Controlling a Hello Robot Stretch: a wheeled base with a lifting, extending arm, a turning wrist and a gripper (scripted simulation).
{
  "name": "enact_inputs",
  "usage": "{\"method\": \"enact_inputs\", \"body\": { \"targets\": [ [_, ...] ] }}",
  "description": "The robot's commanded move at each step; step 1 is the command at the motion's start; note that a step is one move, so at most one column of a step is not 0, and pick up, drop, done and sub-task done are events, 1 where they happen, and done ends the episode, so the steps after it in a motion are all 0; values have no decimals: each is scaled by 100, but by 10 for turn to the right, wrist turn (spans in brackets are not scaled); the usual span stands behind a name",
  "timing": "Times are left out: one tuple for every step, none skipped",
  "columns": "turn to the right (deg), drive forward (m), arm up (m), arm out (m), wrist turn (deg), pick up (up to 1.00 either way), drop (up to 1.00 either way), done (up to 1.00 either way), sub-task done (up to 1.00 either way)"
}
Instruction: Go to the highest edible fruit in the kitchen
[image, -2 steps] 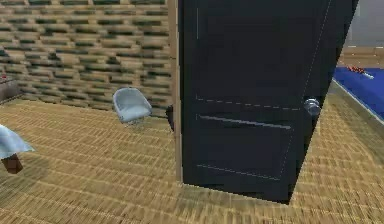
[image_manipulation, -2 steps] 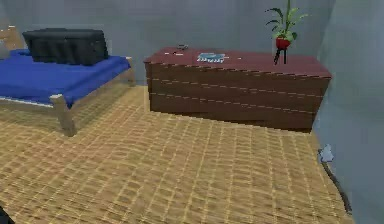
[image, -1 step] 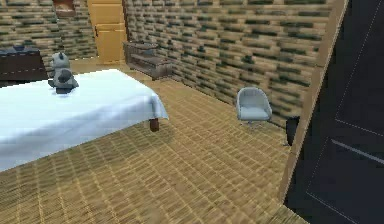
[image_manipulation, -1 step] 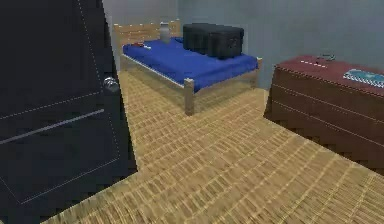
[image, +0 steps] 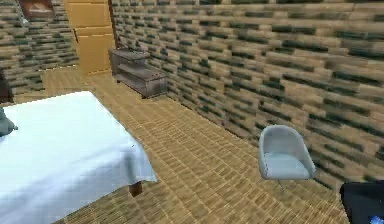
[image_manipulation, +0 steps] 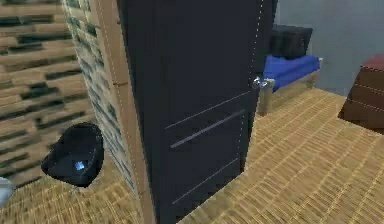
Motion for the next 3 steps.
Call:
{"method": "enact_inputs", "body": {
  "targets": [
    [0, 100, 0, 0, 0, 0, 0, 0, 0],
    [0, 30, 0, 0, 0, 0, 0, 0, 0],
    [-360, 0, 0, 0, 0, 0, 0, 0, 0]
  ]
}}
